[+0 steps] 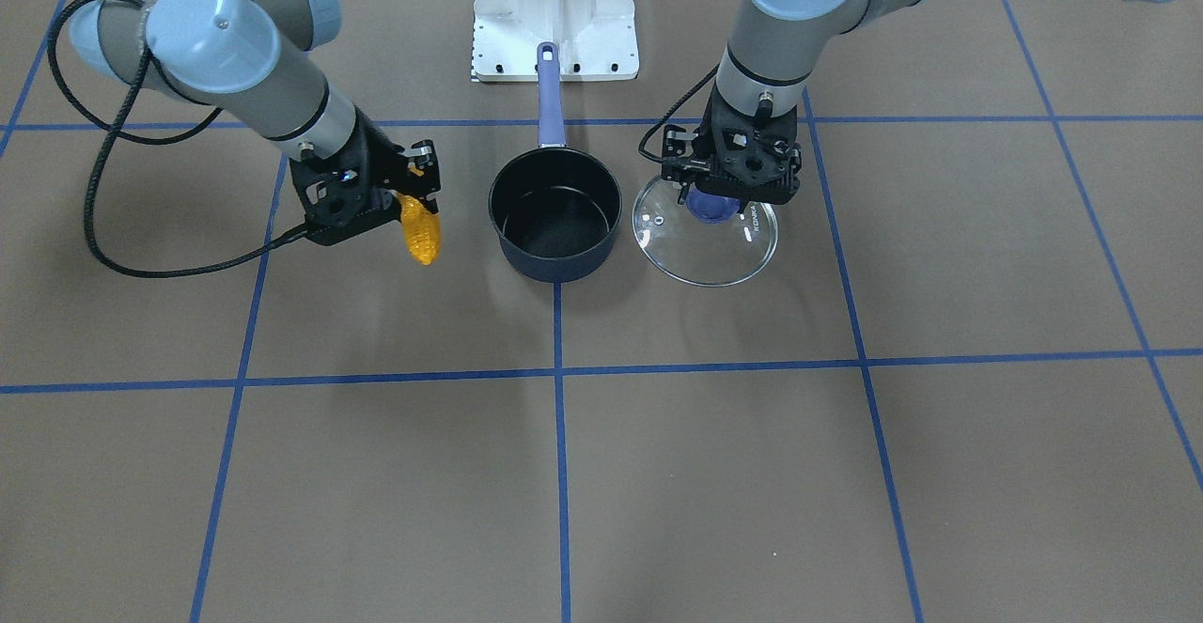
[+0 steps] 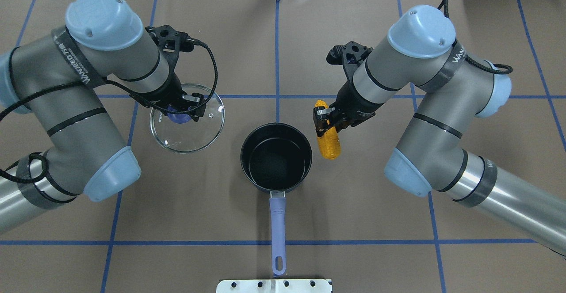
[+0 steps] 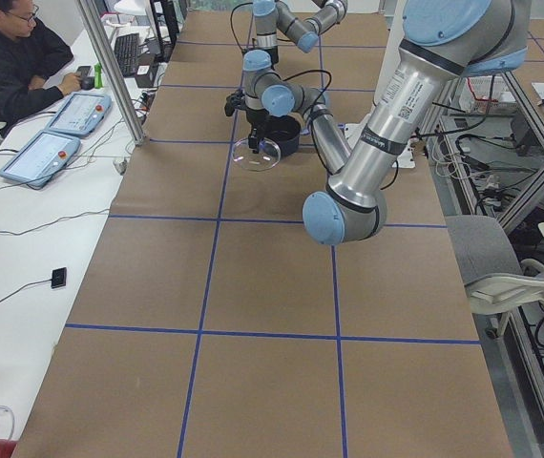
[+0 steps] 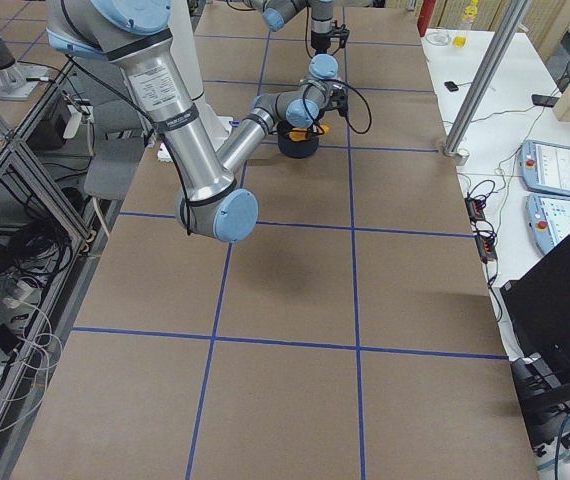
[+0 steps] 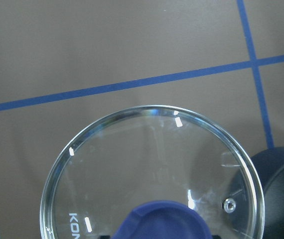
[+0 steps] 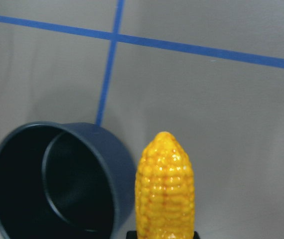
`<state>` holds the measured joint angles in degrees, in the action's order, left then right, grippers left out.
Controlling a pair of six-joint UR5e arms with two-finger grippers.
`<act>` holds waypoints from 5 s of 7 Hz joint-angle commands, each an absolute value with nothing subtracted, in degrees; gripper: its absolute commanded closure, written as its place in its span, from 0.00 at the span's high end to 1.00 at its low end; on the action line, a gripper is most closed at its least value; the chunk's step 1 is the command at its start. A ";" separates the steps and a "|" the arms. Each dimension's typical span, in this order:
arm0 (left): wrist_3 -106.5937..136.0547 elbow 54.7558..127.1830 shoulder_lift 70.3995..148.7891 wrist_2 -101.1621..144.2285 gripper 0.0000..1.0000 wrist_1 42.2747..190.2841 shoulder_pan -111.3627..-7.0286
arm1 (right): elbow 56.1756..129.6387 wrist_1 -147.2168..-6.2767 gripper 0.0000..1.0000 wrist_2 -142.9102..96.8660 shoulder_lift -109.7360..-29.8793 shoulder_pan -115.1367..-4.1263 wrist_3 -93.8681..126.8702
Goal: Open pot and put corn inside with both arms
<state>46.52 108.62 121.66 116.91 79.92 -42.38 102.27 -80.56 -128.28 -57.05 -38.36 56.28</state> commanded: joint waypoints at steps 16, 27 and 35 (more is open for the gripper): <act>25.66 96.50 97.73 132.36 0.97 105.56 -55.19 | 98.88 -73.65 1.00 -120.50 -53.35 -34.89 59.41; 3.62 99.84 87.19 132.80 0.99 97.56 -81.03 | 103.36 -101.20 1.00 -126.57 -70.90 -68.51 23.02; 3.43 99.58 86.22 134.47 0.99 95.10 -84.11 | 99.85 -90.68 1.00 -134.21 -94.36 -82.27 7.73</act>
